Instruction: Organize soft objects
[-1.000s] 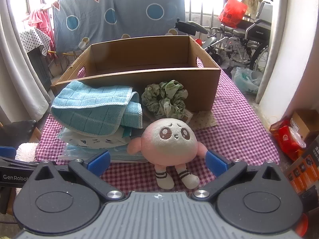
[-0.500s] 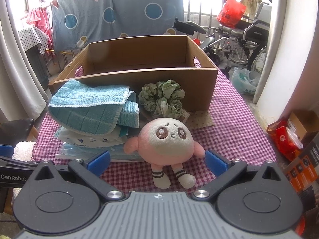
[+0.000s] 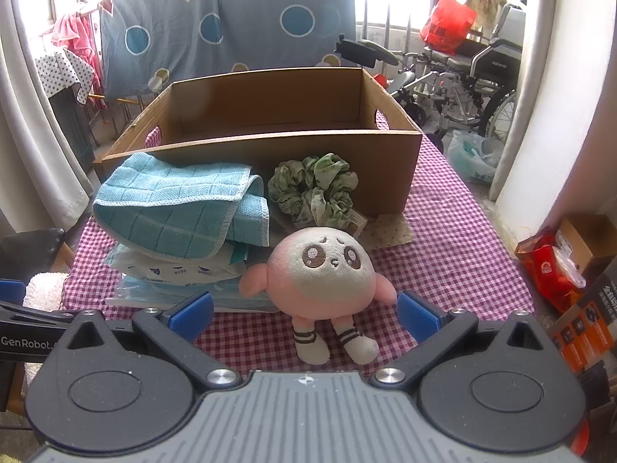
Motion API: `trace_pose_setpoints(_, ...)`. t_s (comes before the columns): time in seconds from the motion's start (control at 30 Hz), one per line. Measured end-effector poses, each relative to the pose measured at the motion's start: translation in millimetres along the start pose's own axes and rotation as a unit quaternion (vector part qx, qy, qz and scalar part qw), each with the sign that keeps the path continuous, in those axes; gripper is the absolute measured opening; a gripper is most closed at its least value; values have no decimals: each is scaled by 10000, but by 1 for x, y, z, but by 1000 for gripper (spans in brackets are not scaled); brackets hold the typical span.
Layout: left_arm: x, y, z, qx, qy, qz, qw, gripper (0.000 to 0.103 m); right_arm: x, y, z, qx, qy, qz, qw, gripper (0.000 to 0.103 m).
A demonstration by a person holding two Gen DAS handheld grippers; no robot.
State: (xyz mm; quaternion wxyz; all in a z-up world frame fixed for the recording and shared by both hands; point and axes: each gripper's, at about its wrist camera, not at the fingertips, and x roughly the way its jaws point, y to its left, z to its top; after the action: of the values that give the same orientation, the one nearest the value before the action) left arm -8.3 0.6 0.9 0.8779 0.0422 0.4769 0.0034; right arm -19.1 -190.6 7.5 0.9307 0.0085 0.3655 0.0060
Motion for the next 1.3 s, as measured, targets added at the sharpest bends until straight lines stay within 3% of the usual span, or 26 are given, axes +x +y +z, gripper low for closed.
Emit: trace_pose_setpoints(1.3, -1, -1, -2, 18, -1, 23, 10000, 102, -1, 1, -5, -43, -8, 32, 10000, 103)
